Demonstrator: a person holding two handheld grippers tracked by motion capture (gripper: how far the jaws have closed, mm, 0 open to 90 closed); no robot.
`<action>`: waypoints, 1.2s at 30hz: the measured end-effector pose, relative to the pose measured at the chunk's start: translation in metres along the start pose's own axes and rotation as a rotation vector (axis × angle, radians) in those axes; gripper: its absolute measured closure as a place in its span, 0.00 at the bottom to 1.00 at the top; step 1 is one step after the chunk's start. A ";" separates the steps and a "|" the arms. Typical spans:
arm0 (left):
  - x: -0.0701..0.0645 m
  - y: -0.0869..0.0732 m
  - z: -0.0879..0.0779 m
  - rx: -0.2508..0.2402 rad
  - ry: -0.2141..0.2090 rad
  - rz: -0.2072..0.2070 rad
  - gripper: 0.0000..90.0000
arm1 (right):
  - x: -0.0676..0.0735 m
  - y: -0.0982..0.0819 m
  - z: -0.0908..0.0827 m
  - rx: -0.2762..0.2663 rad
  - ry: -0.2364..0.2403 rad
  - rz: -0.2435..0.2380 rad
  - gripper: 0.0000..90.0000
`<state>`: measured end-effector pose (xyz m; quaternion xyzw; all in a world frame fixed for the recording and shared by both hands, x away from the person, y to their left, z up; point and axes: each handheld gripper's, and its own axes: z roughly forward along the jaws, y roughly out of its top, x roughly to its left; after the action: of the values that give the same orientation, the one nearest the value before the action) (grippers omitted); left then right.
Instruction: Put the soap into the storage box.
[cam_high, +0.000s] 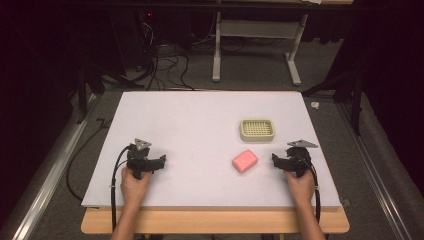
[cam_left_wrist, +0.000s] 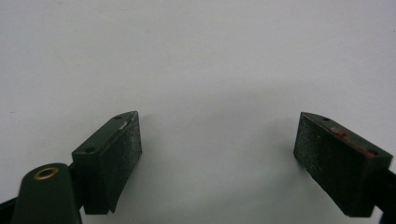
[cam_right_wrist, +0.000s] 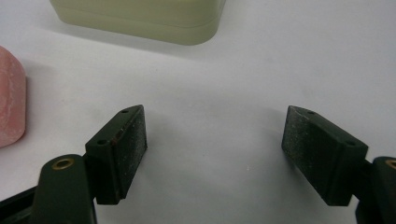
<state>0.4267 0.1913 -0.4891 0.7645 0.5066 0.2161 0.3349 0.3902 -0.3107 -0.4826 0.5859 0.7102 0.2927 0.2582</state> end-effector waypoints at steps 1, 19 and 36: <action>0.000 0.000 0.000 0.000 0.000 0.000 0.17 | 0.000 0.000 0.000 0.001 0.000 0.001 0.26; 0.000 0.000 0.000 0.000 0.000 0.000 0.17 | 0.000 0.000 0.000 -0.001 0.002 0.003 0.25; 0.000 0.000 0.000 0.001 0.000 0.000 0.17 | -0.001 0.001 0.000 0.007 0.009 0.004 0.25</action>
<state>0.4268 0.1914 -0.4889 0.7647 0.5066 0.2158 0.3347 0.3906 -0.3115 -0.4822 0.5869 0.7113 0.2933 0.2521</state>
